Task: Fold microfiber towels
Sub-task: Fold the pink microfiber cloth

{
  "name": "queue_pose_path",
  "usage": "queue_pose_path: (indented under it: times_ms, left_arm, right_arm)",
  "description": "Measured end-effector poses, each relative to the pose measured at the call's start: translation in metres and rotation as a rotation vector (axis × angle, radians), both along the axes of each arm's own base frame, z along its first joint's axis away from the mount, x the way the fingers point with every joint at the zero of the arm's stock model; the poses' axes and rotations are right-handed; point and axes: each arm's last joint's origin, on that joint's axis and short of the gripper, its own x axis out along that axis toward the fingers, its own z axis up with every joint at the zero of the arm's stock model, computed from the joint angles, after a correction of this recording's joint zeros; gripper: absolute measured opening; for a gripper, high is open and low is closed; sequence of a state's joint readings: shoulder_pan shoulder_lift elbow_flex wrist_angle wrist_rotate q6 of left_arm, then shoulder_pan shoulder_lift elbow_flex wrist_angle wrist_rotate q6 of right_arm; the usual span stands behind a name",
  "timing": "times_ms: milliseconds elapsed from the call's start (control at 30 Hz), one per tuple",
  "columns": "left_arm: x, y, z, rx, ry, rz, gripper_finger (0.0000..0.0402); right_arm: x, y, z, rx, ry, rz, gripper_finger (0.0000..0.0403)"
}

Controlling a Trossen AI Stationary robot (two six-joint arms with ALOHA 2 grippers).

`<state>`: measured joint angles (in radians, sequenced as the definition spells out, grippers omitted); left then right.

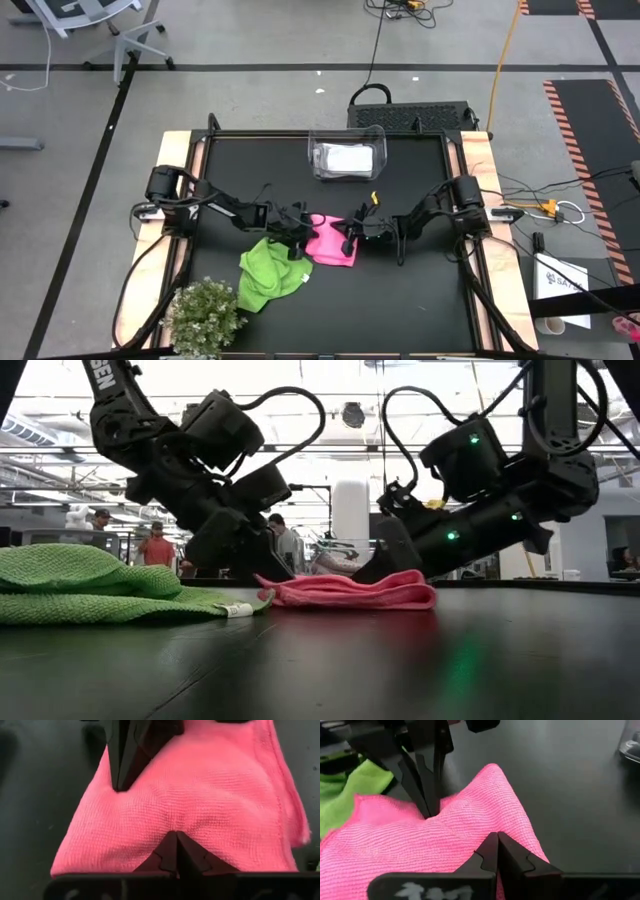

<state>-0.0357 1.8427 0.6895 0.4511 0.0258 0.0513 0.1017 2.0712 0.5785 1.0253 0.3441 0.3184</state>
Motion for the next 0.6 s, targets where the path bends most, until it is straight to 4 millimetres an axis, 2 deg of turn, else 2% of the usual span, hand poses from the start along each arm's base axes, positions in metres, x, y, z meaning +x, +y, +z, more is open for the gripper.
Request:
queue_pose_path:
  times_ms: [67, 167, 333, 433, 600]
  left_arm:
    - [0.000, 0.000, 0.000, 0.012, 0.000, 0.015, 0.0012]
    - [-0.002, 0.001, 0.014, 0.019, -0.019, 0.027, 0.0009]
    - [0.000, -0.002, 0.063, 0.006, -0.230, 0.021, 0.0006]
    - [-0.003, -0.005, 0.059, -0.005, -0.208, 0.011, 0.0009]
    - [0.005, -0.008, 0.038, -0.028, -0.201, 0.000, 0.0005]
  right_arm:
    - [-0.001, 0.000, -0.002, 0.011, 0.010, -0.003, 0.0000]
    - [0.000, 0.001, 0.002, 0.022, -0.009, 0.024, 0.0000]
    - [-0.003, 0.000, 0.008, 0.019, 0.004, 0.035, 0.0000]
    - [-0.008, -0.001, 0.007, 0.015, 0.015, 0.032, 0.0000]
    - [-0.013, -0.003, 0.006, 0.026, 0.015, 0.018, 0.0000]
